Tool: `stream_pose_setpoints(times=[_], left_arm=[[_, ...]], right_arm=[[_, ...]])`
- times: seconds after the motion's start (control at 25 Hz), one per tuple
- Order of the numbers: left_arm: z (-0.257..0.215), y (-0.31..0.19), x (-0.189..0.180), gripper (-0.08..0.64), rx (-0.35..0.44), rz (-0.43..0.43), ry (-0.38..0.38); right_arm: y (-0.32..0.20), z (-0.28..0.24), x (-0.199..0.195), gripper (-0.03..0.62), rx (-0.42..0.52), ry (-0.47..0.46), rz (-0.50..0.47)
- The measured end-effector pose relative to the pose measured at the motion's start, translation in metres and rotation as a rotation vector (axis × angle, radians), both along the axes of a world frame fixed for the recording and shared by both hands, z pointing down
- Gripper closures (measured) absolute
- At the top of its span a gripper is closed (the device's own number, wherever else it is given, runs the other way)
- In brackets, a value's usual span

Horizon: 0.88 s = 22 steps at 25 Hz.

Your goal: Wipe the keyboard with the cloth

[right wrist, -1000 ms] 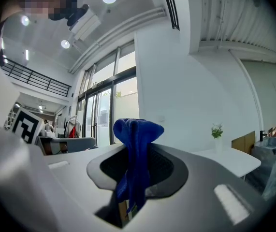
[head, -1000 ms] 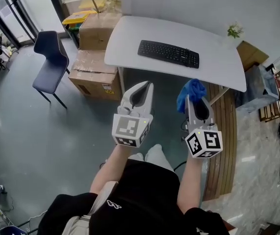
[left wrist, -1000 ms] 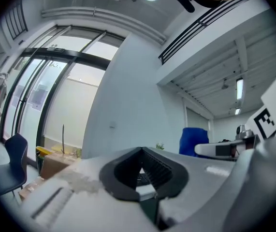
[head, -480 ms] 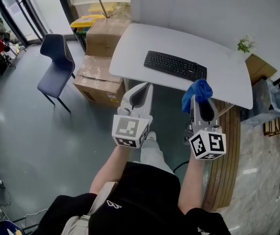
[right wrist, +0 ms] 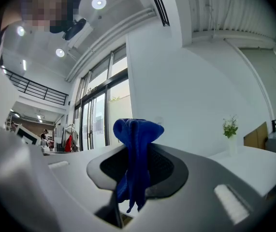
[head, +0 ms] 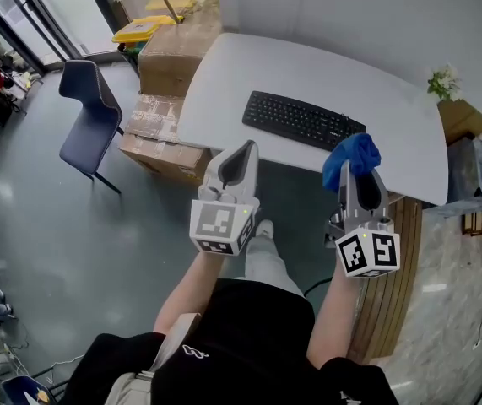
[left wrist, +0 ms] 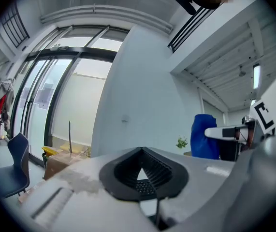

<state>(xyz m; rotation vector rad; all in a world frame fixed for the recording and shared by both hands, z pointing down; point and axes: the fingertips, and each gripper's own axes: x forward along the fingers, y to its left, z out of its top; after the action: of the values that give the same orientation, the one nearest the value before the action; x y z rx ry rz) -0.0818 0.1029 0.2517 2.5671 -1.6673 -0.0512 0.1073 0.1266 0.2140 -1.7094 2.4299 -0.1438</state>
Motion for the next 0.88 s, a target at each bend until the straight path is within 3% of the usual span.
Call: stream_pose_setpoints(times=[0.48,0.88], left_arm=[[0.001,-0.124,0.012,0.561,-0.008,-0.058,-0.028],[0.029,-0.161,-0.002,0.561,-0.078,-0.107,-0.050]], right_arm=[[-0.138,0.003,0.009,0.495,-0.026,-0.004,-0.108],[-0.183,0.040,-0.015,0.495,-0.117,0.001,-0.199]])
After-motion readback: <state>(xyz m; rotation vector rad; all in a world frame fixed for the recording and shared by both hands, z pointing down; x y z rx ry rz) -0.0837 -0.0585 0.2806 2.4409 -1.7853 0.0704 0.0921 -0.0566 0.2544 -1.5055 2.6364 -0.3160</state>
